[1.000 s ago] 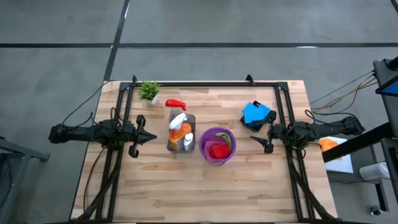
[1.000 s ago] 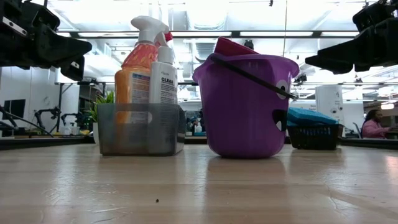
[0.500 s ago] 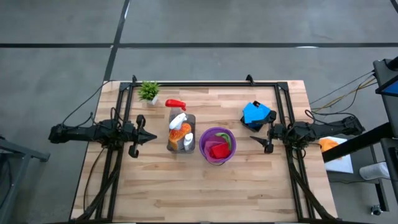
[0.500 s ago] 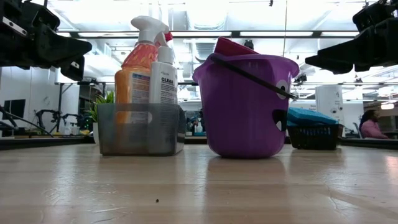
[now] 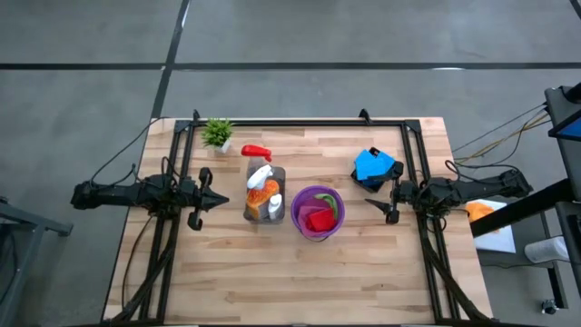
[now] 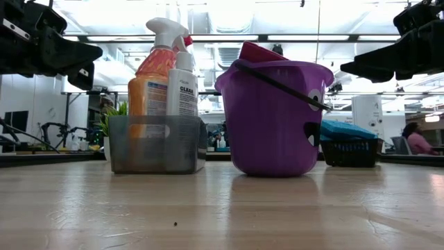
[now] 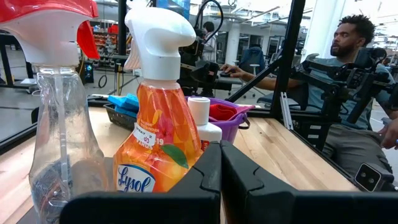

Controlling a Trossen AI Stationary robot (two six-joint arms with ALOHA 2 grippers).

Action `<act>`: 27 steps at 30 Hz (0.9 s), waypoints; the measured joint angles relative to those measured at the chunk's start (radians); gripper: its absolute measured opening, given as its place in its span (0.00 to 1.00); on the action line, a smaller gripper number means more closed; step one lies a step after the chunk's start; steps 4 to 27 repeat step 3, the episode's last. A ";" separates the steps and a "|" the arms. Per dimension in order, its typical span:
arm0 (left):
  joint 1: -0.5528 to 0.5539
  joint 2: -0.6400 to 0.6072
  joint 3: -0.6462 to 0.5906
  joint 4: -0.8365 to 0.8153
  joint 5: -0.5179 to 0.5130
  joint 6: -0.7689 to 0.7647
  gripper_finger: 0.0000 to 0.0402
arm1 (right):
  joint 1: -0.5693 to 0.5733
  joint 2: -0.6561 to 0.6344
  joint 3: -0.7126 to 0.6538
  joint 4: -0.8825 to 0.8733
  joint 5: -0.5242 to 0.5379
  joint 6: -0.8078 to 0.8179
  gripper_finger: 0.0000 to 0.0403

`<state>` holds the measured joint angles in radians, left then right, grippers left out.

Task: Pick & Place Kitchen Items
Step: Return to Home Position

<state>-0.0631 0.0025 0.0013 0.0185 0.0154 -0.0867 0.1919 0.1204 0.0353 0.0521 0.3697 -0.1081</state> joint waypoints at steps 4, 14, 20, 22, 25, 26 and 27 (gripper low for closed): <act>0.000 0.000 0.000 0.000 0.000 0.000 0.00 | 0.000 0.000 0.000 0.000 0.000 0.000 0.83; 0.000 0.000 0.000 0.000 0.000 0.000 0.00 | 0.000 0.000 0.000 0.000 0.000 0.000 0.83; 0.000 0.000 0.000 0.000 0.000 0.000 0.00 | 0.000 0.000 0.000 0.000 0.000 0.000 0.83; 0.000 0.000 0.000 0.000 0.000 0.000 0.00 | 0.000 0.000 0.000 0.000 0.000 0.000 0.83; 0.000 0.000 0.000 0.000 0.000 0.000 0.00 | 0.000 0.000 0.000 0.000 0.000 0.000 0.83; 0.000 0.000 0.000 0.000 0.000 0.000 0.00 | 0.000 0.000 0.000 0.000 0.000 0.000 0.83; 0.000 0.000 0.000 0.000 0.000 0.000 0.00 | 0.000 0.000 0.000 0.000 0.000 0.000 0.83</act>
